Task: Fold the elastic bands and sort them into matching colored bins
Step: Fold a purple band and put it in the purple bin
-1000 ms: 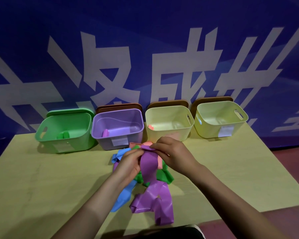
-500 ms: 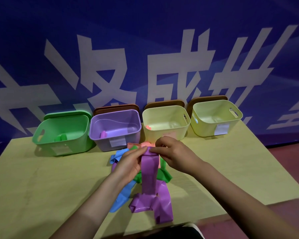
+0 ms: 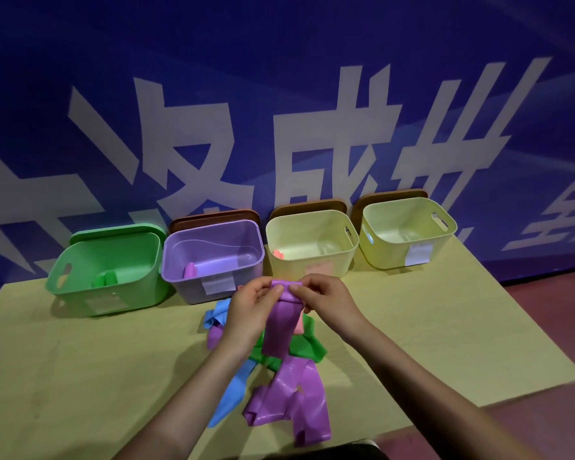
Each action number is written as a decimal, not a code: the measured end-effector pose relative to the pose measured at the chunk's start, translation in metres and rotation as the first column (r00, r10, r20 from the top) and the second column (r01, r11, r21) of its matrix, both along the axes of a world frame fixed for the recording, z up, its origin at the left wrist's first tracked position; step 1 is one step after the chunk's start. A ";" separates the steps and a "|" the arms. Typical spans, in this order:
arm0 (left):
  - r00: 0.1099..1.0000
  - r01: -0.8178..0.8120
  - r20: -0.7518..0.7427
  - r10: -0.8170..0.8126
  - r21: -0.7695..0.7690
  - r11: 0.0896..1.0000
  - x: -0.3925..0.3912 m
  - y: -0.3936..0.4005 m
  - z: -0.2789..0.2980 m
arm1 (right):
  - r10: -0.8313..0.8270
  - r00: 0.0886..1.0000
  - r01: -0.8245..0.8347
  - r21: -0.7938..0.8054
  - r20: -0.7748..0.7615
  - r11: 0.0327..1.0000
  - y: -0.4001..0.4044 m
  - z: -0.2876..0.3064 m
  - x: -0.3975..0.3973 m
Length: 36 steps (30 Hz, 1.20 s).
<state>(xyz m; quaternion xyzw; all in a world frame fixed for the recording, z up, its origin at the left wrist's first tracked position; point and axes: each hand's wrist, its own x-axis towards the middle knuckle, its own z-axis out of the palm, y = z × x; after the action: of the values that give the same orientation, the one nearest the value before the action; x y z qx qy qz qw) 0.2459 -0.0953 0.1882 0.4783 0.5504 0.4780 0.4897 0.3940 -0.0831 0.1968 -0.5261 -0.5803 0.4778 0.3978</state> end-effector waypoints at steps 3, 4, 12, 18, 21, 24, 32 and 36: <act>0.973 0.010 -0.232 0.021 0.131 0.991 -0.002 0.006 -0.003 | -0.033 0.979 -0.003 0.174 0.202 0.985 0.006 -0.003 0.000; 0.959 0.018 -0.283 0.032 0.174 0.985 -0.002 0.007 -0.004 | -0.042 0.959 -0.032 0.254 0.279 0.967 0.008 -0.003 0.000; 0.999 0.032 0.001 -0.032 0.107 0.994 -0.005 0.040 0.012 | -0.034 0.996 0.012 0.241 0.085 0.970 0.036 0.007 0.000; 0.914 0.077 0.404 -0.038 -0.083 0.994 0.003 0.054 0.008 | -0.015 0.988 0.037 0.143 -0.152 0.989 0.054 0.021 0.000; 0.953 0.042 0.301 -0.043 0.009 0.999 0.005 0.059 0.009 | 0.014 0.982 0.011 0.132 -0.187 0.991 0.059 0.021 0.001; 0.967 0.030 0.249 -0.047 0.072 0.997 0.005 0.064 0.013 | 0.034 0.971 -0.016 0.081 -0.237 0.997 0.062 0.016 -0.001; 0.946 0.018 0.324 0.029 -0.143 0.990 -0.006 0.069 0.007 | -0.071 0.982 0.105 0.189 -0.178 0.976 0.067 -0.001 -0.015; 0.924 0.021 0.376 0.069 -0.228 0.973 -0.012 0.066 0.008 | -0.107 0.986 0.042 0.425 0.130 0.904 0.070 -0.005 -0.014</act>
<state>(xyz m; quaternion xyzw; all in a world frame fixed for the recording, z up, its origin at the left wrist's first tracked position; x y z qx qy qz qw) 0.2344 -0.0294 0.1963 0.3099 0.5016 0.5016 0.6330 0.3797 -0.0135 0.1923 -0.4843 -0.6773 0.2848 0.4750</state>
